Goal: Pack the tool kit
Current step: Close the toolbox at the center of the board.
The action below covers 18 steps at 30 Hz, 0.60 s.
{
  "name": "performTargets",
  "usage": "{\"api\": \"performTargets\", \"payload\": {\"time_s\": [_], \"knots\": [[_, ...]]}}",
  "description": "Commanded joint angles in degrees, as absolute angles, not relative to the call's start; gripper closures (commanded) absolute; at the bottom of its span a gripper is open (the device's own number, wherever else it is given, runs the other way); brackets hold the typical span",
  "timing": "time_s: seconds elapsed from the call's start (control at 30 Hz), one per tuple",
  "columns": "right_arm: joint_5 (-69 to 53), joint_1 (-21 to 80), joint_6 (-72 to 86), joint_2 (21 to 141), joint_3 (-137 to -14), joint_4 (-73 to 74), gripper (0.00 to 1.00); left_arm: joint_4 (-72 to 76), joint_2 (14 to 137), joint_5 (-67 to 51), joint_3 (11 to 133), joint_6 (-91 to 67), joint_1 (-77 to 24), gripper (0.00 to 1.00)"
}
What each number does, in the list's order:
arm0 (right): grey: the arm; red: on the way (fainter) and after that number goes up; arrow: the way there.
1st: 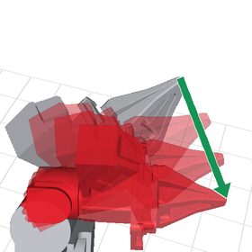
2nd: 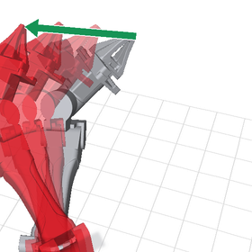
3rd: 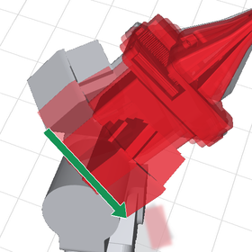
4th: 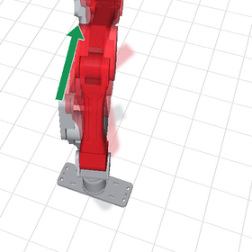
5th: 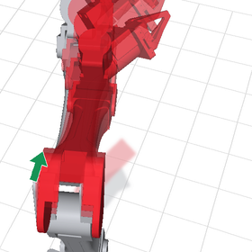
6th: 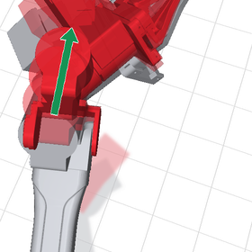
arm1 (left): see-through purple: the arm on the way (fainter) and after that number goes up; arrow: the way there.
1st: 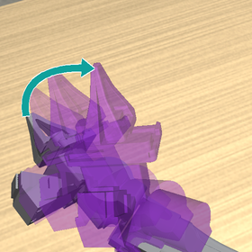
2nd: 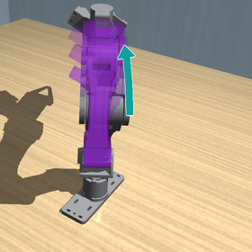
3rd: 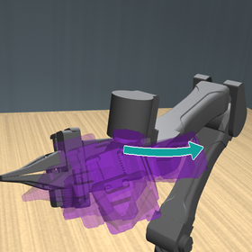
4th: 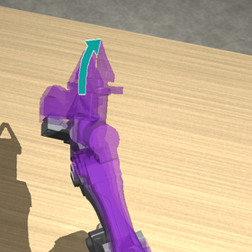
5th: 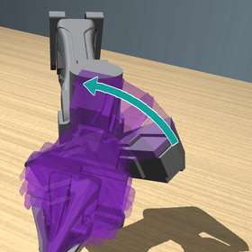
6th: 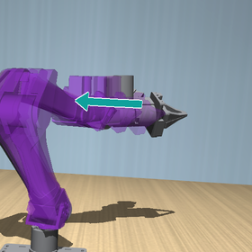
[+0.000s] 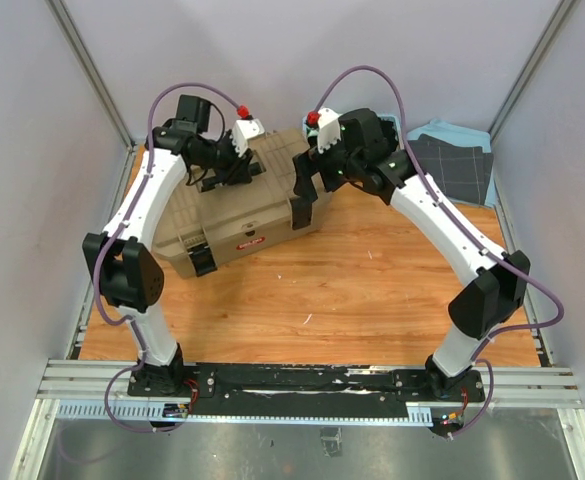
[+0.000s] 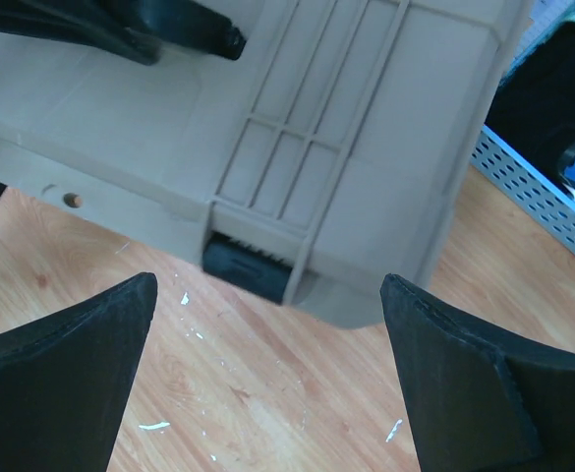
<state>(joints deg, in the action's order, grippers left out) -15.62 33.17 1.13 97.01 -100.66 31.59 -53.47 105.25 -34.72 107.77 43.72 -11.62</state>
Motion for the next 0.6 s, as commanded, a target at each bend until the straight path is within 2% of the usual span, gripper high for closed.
{"api": "performTargets", "payload": {"time_s": [0.0,0.3,0.57], "knots": [[-19.2,32.3,-3.8,97.1,-99.8,26.0,0.02,-66.4,100.6,-30.3,102.1,50.7,-9.2,1.0],[-25.7,32.3,-6.5,94.1,-91.8,14.9,0.02,-69.8,91.9,-34.2,99.0,59.1,-9.4,1.0],[-28.1,32.3,-8.2,89.7,-88.7,13.7,0.01,-69.7,93.1,-39.8,102.4,59.9,-12.2,1.0]]}}
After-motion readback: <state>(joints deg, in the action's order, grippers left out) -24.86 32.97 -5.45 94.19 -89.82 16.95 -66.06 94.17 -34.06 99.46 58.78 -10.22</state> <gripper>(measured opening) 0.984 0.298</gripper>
